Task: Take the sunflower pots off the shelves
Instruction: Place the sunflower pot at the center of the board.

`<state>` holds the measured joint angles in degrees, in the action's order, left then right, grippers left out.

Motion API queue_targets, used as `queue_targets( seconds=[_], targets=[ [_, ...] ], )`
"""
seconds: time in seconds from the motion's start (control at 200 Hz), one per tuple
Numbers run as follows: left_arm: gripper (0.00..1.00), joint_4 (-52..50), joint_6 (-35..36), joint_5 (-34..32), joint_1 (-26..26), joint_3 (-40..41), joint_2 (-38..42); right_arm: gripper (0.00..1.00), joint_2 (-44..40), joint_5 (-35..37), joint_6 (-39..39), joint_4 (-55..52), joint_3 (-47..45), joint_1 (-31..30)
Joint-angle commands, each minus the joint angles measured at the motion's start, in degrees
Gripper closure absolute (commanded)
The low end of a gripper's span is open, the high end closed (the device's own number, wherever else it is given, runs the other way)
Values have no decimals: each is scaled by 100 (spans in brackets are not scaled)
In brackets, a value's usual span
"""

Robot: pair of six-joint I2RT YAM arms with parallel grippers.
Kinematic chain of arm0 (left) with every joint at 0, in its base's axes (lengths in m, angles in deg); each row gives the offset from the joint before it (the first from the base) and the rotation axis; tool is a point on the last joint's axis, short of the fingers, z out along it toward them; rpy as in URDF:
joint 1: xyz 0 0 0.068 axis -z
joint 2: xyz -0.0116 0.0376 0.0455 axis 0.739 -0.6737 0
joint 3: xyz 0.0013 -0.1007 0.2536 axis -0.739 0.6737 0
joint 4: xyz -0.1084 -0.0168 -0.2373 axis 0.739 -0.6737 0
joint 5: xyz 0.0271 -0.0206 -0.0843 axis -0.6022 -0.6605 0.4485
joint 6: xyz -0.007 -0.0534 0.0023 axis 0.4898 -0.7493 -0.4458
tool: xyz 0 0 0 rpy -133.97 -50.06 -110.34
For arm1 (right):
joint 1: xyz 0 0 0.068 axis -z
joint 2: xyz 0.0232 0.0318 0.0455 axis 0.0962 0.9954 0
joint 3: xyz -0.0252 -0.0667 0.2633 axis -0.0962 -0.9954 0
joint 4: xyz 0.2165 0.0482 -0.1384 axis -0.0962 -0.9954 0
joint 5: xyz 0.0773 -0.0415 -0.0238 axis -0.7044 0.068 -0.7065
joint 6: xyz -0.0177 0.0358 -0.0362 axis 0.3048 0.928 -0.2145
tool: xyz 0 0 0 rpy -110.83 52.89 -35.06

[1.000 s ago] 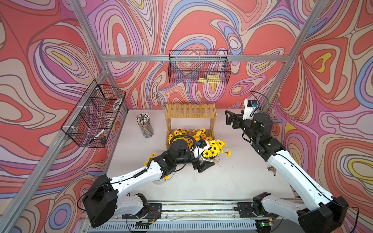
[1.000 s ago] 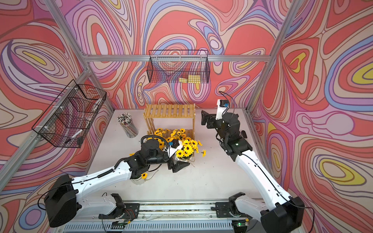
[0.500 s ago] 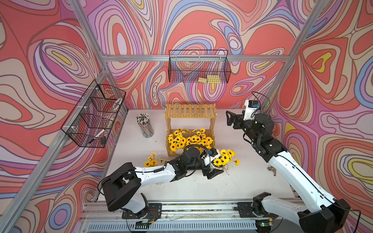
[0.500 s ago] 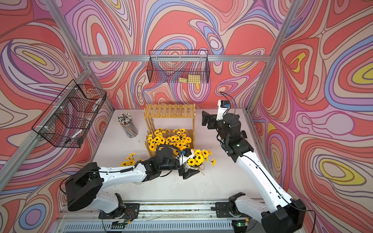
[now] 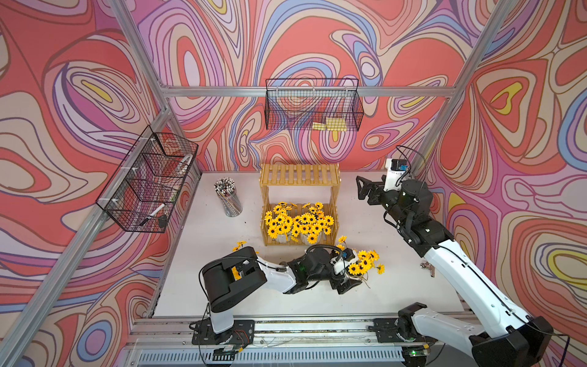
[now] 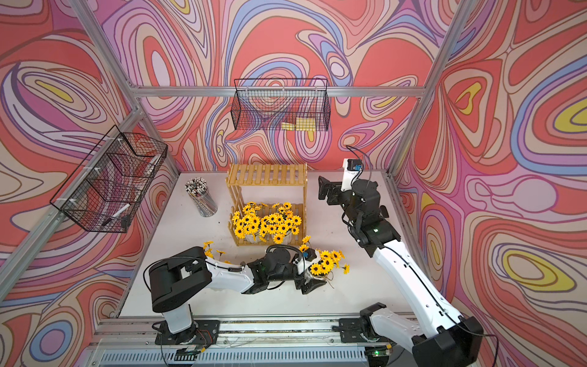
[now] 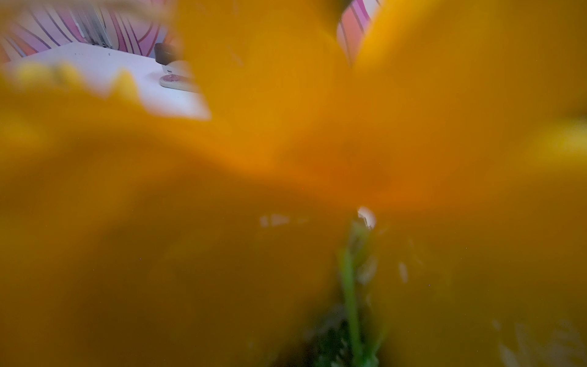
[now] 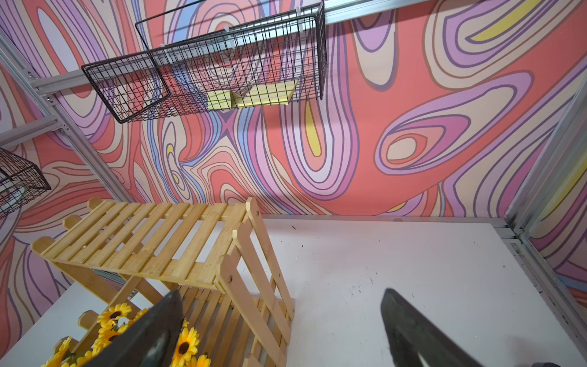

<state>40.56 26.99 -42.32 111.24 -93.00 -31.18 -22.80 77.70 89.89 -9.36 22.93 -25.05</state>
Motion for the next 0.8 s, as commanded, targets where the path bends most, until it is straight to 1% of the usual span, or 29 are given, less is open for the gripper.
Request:
queue_targets(
  seconds=[0.0,0.351,0.791],
  targets=[
    [100,951,-33,-172,74,-261,-85,2,-86,-33,-75,-67,-72,41],
    [100,1851,-197,-330,114,-278,-609,2,-39,-49,-83,-88,-50,37],
    [100,2376,-211,-496,126,-509,-1177,2,-36,-52,-121,-158,3,37]
  ],
)
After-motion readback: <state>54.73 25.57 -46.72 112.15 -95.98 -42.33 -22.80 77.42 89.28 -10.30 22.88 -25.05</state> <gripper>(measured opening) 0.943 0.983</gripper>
